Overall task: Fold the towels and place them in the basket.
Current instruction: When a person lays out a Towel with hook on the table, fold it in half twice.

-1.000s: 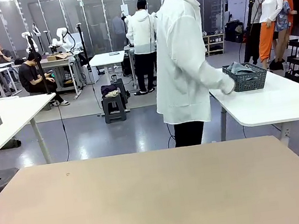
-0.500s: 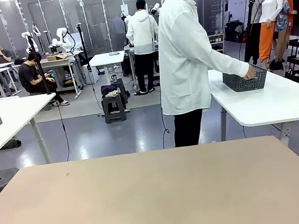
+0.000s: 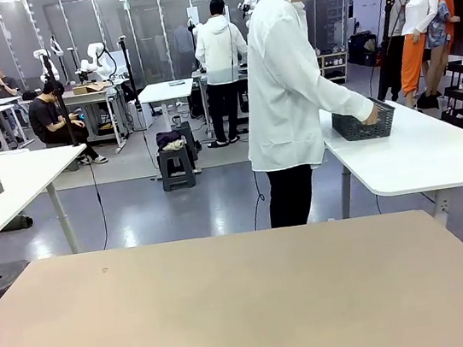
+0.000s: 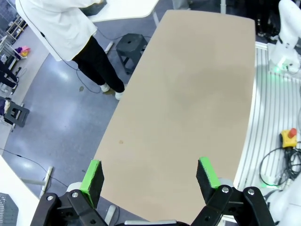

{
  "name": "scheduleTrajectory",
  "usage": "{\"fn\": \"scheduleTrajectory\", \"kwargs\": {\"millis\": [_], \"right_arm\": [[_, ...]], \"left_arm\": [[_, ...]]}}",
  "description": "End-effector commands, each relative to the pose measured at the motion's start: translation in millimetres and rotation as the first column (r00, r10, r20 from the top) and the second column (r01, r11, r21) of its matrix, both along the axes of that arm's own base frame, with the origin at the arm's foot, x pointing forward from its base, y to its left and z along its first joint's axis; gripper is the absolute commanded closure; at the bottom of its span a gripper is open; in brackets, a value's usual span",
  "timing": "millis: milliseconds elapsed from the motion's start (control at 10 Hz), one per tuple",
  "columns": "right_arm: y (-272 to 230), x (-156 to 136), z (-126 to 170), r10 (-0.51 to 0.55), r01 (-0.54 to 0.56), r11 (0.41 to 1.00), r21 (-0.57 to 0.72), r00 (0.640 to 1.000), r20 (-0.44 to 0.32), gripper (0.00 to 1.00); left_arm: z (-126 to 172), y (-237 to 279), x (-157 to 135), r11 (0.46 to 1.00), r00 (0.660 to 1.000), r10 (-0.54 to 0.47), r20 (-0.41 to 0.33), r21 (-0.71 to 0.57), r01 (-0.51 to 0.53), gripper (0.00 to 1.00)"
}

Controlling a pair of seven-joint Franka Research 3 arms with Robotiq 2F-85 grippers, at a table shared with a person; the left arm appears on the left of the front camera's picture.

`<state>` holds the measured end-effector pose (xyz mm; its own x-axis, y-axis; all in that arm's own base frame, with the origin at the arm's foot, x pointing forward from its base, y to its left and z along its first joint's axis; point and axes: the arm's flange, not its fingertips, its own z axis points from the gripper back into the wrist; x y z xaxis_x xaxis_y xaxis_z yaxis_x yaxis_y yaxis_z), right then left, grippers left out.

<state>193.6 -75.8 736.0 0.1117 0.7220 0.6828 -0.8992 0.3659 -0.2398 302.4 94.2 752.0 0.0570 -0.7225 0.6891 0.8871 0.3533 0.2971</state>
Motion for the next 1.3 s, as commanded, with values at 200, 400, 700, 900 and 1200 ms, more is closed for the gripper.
{"fn": "scheduleTrajectory", "kwargs": {"millis": [200, 400, 700, 900, 1200], "right_arm": [[-15, 3, 17, 0.072, -0.072, 0.997, -0.036, 0.997, -0.004, 0.00], [-20, 10, 20, 0.107, -0.107, 0.994, -0.037, 0.994, 0.001, 0.00], [-23, 23, 22, 0.127, -0.127, 0.992, -0.026, 0.992, -0.005, 0.00], [-23, 25, 23, 0.139, -0.139, 0.990, -0.026, 0.990, -0.007, 0.00], [-18, 26, 22, 0.116, -0.117, 0.993, -0.027, 0.993, -0.009, 0.00]], "left_arm": [[14, 26, -3, 0.999, 0.999, -0.044, -0.015, -0.020, 0.044, 0.00], [17, 32, 4, 0.996, 0.996, -0.085, -0.005, -0.027, 0.085, 0.00], [21, 35, 16, 0.992, 0.992, -0.122, -0.007, -0.036, 0.122, 0.00], [24, 35, 16, 0.991, 0.991, -0.130, -0.025, -0.012, 0.130, 0.00], [18, 32, 18, 0.994, 0.994, -0.110, -0.028, -0.017, 0.109, 0.00]]}}
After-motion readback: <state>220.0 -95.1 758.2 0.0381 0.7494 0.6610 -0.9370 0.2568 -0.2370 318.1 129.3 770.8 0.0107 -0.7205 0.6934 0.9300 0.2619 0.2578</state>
